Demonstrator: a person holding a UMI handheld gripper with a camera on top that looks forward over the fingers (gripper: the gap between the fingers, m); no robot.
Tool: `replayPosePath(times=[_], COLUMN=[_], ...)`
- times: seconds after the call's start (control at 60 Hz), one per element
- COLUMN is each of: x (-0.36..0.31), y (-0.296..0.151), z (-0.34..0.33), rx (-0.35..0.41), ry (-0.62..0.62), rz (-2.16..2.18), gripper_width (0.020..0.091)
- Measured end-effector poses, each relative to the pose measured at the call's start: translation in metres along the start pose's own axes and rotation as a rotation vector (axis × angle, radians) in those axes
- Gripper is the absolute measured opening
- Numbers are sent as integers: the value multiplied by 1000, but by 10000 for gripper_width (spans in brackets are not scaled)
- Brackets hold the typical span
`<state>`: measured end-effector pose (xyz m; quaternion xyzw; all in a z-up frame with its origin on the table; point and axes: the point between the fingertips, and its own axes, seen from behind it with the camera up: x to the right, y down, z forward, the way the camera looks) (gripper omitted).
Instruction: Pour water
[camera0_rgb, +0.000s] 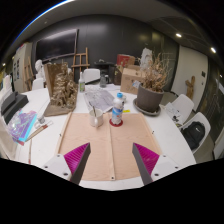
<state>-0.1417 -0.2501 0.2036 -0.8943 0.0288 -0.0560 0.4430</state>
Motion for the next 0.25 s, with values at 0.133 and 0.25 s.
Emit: replayPosePath(times=[0.133,0.25], x=[9,21], y=[9,7], z=[-13,-21], rx=[-8,14], ry=[17,18], rz=[-28,-62], gripper_width=[857,859])
